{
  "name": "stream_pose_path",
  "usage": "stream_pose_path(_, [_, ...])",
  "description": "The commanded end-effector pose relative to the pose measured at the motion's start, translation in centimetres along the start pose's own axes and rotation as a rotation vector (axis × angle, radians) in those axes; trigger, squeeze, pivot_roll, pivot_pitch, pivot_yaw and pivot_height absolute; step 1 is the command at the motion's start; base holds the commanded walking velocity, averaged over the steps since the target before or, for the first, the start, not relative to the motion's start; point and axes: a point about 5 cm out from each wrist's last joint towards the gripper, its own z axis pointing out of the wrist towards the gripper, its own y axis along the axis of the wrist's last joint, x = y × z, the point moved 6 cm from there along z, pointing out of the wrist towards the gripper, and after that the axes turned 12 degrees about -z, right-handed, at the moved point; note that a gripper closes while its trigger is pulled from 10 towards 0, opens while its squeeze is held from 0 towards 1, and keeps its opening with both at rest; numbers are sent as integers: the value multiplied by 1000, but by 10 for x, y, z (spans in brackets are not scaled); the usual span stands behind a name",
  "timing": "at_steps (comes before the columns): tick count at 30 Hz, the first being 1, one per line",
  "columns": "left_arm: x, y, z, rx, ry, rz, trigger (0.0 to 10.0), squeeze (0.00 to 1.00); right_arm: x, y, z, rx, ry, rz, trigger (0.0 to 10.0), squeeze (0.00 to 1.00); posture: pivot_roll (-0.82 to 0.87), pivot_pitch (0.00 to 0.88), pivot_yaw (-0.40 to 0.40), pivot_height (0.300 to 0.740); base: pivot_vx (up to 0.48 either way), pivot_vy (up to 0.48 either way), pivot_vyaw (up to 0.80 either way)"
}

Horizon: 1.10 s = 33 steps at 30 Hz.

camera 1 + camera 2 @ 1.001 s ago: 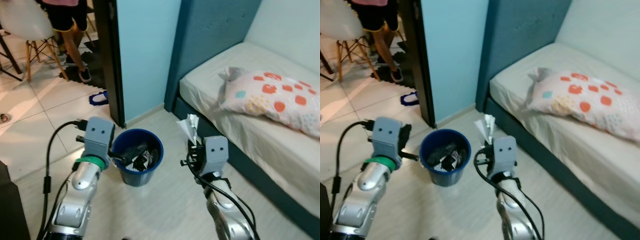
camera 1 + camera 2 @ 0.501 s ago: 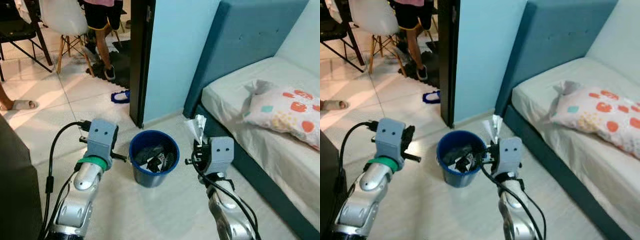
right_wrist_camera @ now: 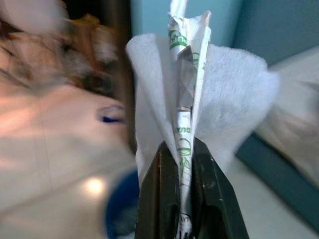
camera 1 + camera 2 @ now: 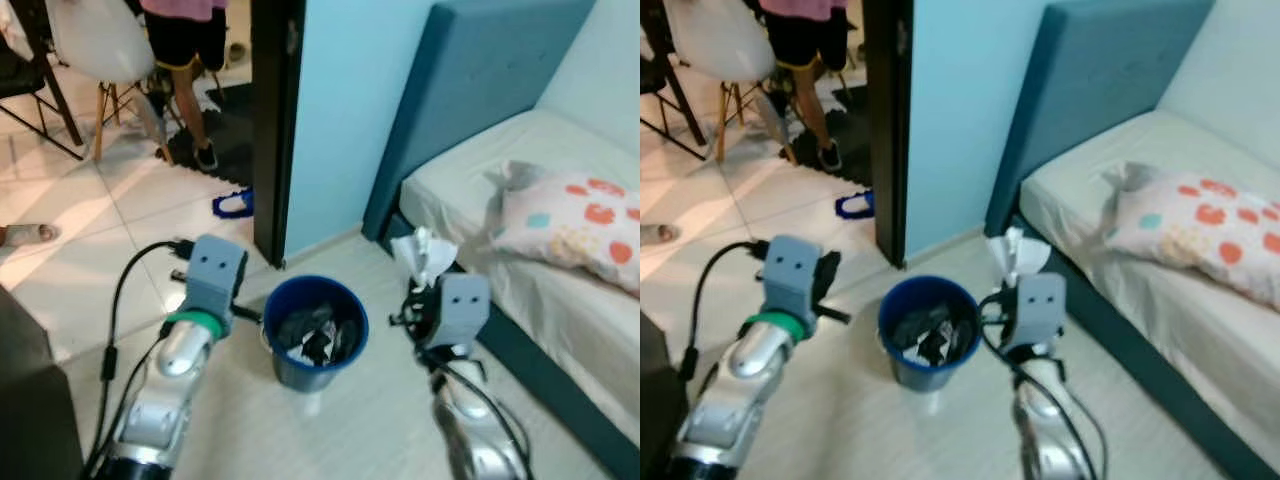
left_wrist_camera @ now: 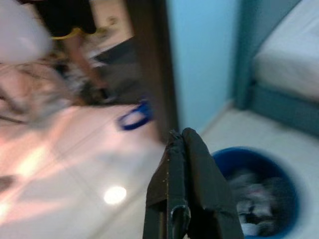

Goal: Clean up the room

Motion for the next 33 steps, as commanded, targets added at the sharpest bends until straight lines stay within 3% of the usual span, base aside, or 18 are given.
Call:
stream_pose_path(1, [-15,-2,2,12,-53,-2,10000,0,-16,-7,-3,19,-53,-21,10000,0,-6,65,62,740,334,247,0])
stream_pose_path(13, [-18,3,10,6,-79,21,10000,0,-31,-9,-10,16,-99,-42,10000,0,-24,79,84,740,151,81,0])
stream_pose_path(21, [-22,3,10,5,-75,-25,10000,0,-32,-11,-13,22,-102,-45,10000,0,-30,81,74,740,0,0,0])
stream_pose_path(30, [-27,0,8,6,-82,14,10000,0,-32,-13,-13,30,-98,-49,10000,0,-27,81,64,740,0,0,0])
stream_pose_path(33, [-33,-2,7,15,-137,14,10000,0,-31,-13,-12,31,-95,-51,10000,0,-26,81,63,740,0,0,0])
